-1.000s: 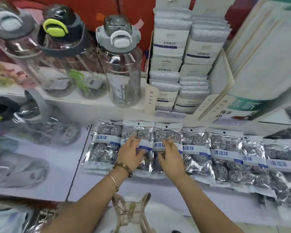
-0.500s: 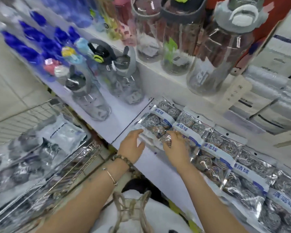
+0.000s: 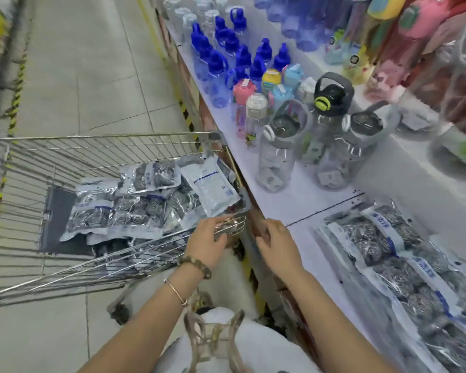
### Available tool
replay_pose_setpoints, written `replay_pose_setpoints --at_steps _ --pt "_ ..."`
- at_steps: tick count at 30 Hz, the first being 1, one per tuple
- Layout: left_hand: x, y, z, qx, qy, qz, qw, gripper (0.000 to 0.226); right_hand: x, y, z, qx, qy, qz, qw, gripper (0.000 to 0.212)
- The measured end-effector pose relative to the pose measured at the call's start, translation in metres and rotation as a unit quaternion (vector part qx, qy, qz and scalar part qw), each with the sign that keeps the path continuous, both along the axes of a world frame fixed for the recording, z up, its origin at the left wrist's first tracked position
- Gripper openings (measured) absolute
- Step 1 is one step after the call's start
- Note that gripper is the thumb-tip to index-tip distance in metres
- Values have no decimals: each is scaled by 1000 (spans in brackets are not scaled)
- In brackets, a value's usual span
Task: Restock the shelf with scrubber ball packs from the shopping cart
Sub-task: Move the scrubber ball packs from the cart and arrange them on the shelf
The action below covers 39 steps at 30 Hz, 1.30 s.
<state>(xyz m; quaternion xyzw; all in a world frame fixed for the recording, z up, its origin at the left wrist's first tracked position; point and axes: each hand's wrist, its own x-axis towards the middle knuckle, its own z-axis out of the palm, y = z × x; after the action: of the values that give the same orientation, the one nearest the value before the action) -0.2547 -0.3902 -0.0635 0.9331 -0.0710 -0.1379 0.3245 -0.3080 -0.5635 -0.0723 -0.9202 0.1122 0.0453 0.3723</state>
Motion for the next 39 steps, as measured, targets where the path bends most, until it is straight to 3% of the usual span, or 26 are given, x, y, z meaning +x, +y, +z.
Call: replay_pose_setpoints --at_steps 12,22,39 --pt "58 184 -33 3 62 134 989 34 99 173 -11 -14 73 104 992 38" --pt "104 225 -61 23 134 213 968 37 161 185 -36 -24 128 129 983 39" --pt "206 326 -92 139 227 372 889 34 351 226 -77 -92 186 288 935 47"
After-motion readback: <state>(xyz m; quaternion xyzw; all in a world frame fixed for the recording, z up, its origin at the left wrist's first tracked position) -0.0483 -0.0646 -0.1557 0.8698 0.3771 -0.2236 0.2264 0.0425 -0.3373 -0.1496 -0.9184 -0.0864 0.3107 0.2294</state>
